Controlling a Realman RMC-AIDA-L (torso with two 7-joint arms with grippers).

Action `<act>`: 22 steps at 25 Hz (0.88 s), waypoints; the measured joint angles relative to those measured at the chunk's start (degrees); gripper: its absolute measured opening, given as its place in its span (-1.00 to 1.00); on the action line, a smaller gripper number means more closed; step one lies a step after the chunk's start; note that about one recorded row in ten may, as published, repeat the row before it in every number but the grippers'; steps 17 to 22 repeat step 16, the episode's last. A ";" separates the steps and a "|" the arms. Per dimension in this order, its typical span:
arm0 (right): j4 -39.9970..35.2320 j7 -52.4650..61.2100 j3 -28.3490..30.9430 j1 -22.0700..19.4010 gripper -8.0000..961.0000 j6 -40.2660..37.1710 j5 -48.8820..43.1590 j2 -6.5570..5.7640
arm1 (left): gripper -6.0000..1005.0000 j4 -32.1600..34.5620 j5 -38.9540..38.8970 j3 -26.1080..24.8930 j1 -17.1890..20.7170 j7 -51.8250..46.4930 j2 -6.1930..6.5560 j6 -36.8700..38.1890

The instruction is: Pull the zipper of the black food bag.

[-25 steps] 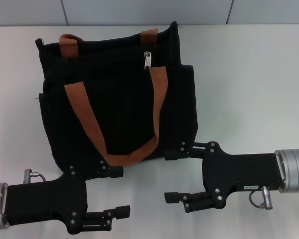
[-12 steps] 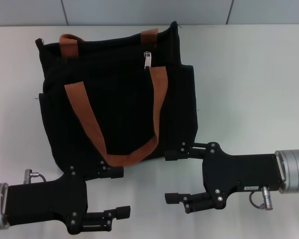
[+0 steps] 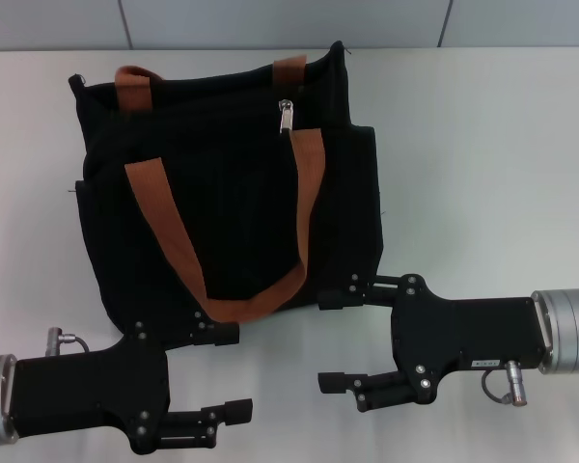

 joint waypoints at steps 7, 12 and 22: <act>0.00 -0.11 0.00 0.12 0.70 -0.17 0.00 0.02 | 0.56 0.00 -0.01 0.00 0.00 0.00 0.05 0.29; 0.17 -0.67 0.00 0.15 0.70 -0.34 0.00 0.02 | 0.56 0.00 0.00 0.00 0.00 -0.12 -0.01 0.44; 0.27 -0.78 0.00 0.17 0.70 -0.32 0.00 0.02 | 0.56 0.00 0.00 0.00 0.00 -0.17 0.00 0.51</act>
